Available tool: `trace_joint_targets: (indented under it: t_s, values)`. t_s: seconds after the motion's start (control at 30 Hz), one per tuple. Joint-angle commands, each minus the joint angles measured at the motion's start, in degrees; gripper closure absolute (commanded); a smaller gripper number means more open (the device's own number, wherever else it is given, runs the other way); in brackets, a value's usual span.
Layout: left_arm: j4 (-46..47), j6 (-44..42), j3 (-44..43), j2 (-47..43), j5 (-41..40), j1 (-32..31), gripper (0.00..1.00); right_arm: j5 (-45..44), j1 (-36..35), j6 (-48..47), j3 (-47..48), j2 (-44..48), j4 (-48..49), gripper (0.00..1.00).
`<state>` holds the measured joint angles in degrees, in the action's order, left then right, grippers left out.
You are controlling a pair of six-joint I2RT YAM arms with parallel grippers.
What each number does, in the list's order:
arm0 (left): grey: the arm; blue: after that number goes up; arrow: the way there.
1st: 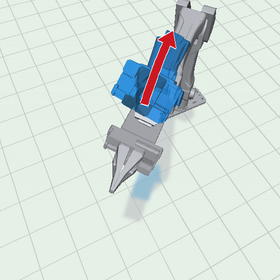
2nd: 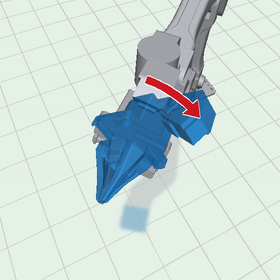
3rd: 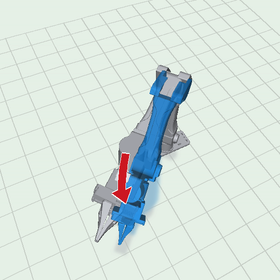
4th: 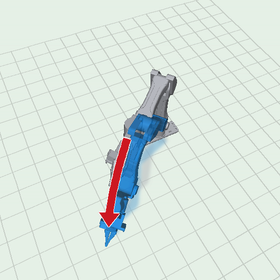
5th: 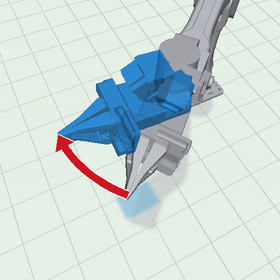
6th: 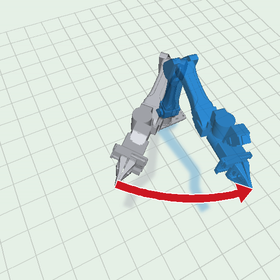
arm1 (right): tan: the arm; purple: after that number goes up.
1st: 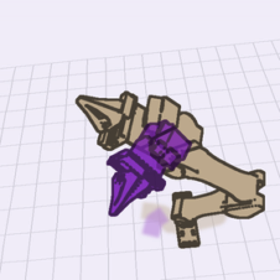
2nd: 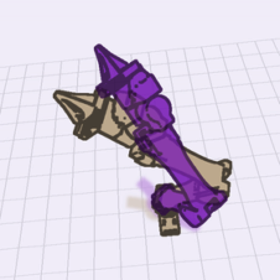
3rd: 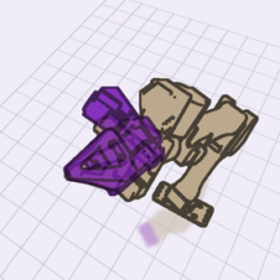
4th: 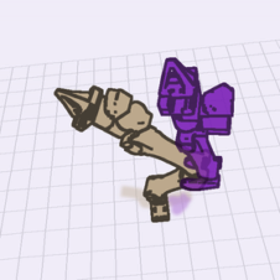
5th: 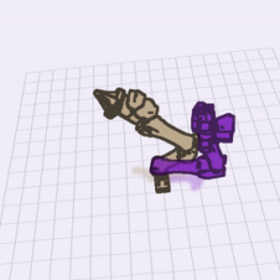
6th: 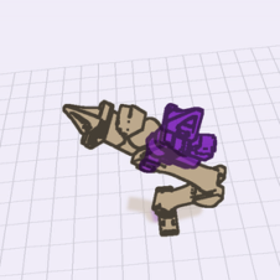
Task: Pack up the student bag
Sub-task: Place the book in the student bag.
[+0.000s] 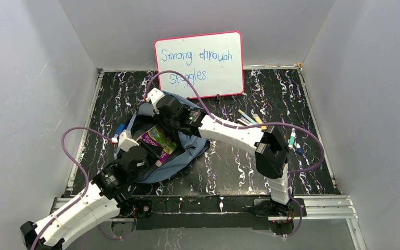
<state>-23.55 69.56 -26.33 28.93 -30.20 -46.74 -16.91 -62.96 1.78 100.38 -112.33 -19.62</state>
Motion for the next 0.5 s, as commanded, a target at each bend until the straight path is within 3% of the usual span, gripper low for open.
trace_joint_targets:
  t_s: [0.0,0.27,0.47]
  values:
    - [10.01,-1.65,0.76,1.79,4.01,4.69,1.0,1.12,0.47,1.31,0.29,4.95,3.14,1.0]
    - [27.05,-3.2,5.95,8.17,26.76,22.92,1.0,1.64,0.47,1.79,-0.1,5.04,2.92,1.0]
    - [39.52,-4.28,7.24,13.77,39.8,28.83,1.0,1.88,0.6,1.82,-0.12,4.68,2.83,1.0]
